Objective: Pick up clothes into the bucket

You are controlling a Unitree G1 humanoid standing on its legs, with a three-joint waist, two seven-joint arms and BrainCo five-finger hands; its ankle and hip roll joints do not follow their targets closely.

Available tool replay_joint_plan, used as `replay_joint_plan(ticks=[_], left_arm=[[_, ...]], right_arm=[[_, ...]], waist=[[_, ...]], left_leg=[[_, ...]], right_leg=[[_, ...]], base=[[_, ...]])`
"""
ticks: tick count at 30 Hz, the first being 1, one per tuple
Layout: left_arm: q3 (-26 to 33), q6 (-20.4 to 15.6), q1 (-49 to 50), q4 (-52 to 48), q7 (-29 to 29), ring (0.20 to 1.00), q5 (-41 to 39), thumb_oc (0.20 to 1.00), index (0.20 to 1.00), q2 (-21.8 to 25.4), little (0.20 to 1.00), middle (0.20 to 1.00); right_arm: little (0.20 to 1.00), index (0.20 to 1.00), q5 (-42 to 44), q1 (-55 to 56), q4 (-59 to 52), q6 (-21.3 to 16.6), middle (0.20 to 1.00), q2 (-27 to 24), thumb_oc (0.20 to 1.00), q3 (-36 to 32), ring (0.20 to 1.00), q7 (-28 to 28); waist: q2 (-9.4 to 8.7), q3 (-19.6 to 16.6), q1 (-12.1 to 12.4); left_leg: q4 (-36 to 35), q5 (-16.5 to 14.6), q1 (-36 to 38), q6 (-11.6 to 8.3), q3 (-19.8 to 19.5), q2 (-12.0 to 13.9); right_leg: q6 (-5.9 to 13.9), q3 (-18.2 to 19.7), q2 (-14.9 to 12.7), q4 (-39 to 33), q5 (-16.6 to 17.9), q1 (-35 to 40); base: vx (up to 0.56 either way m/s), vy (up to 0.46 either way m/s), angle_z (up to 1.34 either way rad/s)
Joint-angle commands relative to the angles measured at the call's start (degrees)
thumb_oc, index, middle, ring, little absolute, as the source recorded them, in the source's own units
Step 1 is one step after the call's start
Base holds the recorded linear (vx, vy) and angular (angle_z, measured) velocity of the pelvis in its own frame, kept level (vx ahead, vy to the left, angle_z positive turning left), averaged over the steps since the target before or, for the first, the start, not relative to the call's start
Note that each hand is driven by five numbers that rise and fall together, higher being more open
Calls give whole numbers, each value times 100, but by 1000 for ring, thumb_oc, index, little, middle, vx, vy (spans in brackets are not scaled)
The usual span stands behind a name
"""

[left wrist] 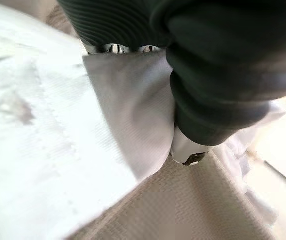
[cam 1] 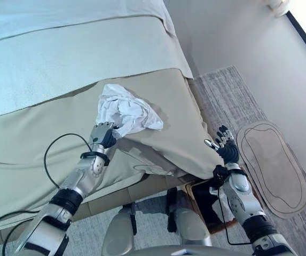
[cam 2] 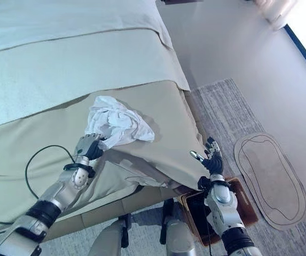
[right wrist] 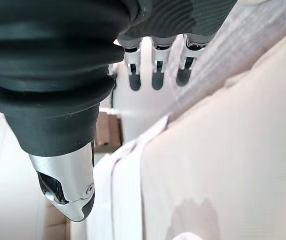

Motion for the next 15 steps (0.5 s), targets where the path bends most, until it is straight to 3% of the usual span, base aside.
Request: replay_joint_plan(ticks=[1, 7, 15], left_arm=[[58, -1254, 425, -1272, -120, 200, -930, 200, 200, -112, 200, 200], [61, -1467, 955, -2060, -631, 200, -1720, 200, 200, -108, 200, 200], [42, -1459, 1460, -2372, -794, 200, -2104, 200, 200, -84, 200, 200]], right_arm=[[1000, 1000, -257, 22, 203, -168, 1000, -90, 1000, -183, 1000, -2], [1000, 1000, -405, -156, 319, -99, 1000, -49, 1000, -67, 1000, -52], [1000, 1000, -498, -200, 272, -81, 1000, -11, 1000, -31, 1000, -127]], waist=[[52, -879, 257], [55, -1080, 409], [61, -1155, 520]], left_leg=[[69, -292, -117, -69, 44, 229], [-109, -260, 147, -90, 45, 255], [-130, -294, 312, -98, 38, 268]], right_leg=[[523, 3, -408, 246, 162, -352], [514, -54, -339, 26, 181, -66], [495, -119, -292, -110, 178, 148]], base=[[72, -31, 10], [55, -24, 6], [42, -10, 16]])
